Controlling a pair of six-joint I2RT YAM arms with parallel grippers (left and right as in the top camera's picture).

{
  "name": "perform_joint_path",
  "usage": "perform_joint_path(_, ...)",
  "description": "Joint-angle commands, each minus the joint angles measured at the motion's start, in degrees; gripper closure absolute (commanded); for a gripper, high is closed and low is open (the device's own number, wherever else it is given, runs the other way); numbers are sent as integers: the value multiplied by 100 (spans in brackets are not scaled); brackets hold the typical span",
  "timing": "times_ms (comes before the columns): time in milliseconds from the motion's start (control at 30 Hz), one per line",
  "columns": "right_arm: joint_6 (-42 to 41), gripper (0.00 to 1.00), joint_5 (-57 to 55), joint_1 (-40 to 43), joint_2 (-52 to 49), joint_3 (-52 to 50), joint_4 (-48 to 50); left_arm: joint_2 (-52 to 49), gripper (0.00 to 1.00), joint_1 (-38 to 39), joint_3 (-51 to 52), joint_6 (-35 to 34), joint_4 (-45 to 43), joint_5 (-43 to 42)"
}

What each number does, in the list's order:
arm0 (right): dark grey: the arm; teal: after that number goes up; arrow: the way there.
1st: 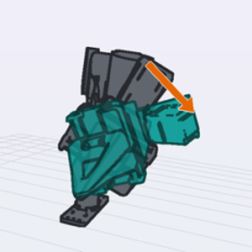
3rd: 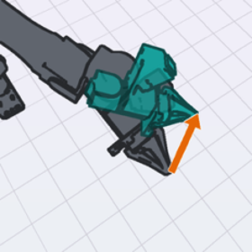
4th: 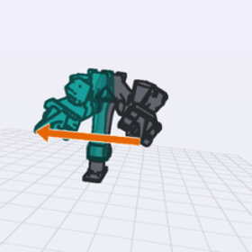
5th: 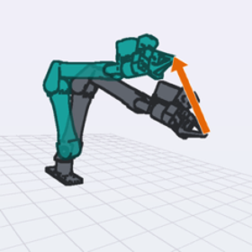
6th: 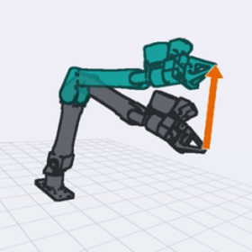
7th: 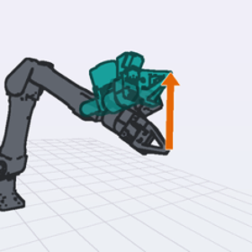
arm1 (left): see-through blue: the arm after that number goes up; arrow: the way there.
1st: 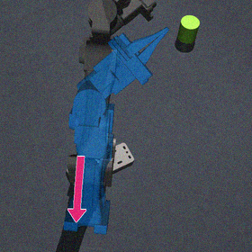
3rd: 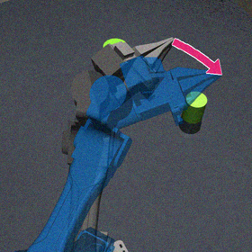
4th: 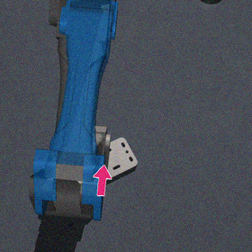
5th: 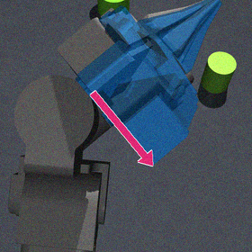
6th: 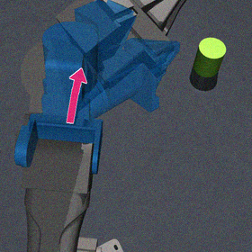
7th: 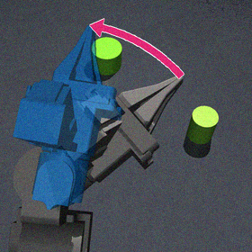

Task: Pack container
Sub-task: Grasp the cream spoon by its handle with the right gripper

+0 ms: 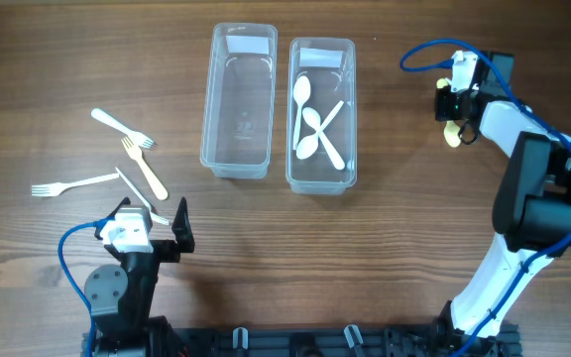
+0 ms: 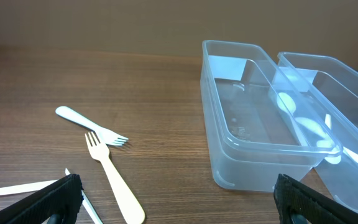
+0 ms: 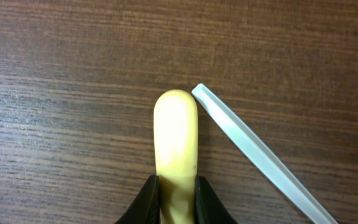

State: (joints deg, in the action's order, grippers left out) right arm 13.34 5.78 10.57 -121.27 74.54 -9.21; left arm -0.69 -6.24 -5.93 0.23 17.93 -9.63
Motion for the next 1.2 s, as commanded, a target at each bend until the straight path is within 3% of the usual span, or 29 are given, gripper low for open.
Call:
perform_joint_path(0,-70,96,-146,-9,81,-57,-474,42,0,39,35,105,-15,13)
perform_joint_path(267,-496,96,186,-11,1681,-33,-1080,42,0,39,35,105,-15,13)
perform_joint_path(433,-597,93,461,-15,2129,-33,-1276,42,0,39,35,107,-15,13)
perform_joint_path(500,-584,61,433,-15,2107,-42,-1366,42,0,39,35,105,-15,13)
perform_joint_path(567,-603,50,140,-15,2022,-83,-1519,42,0,39,35,105,-15,13)
perform_joint_path(700,-1078,49,-494,-2,1709,-407,-1552,42,0,39,35,105,-15,13)
perform_joint_path(1000,-1241,52,-658,-2,807,-531,-1552,42,0,39,35,105,-15,13)
perform_joint_path(1100,-1250,61,-730,-4,533,-544,-1600,42,0,39,35,107,-15,13)
perform_joint_path(1167,-1366,79,-730,-4,450,-568,-1613,42,0,39,35,105,-15,11)
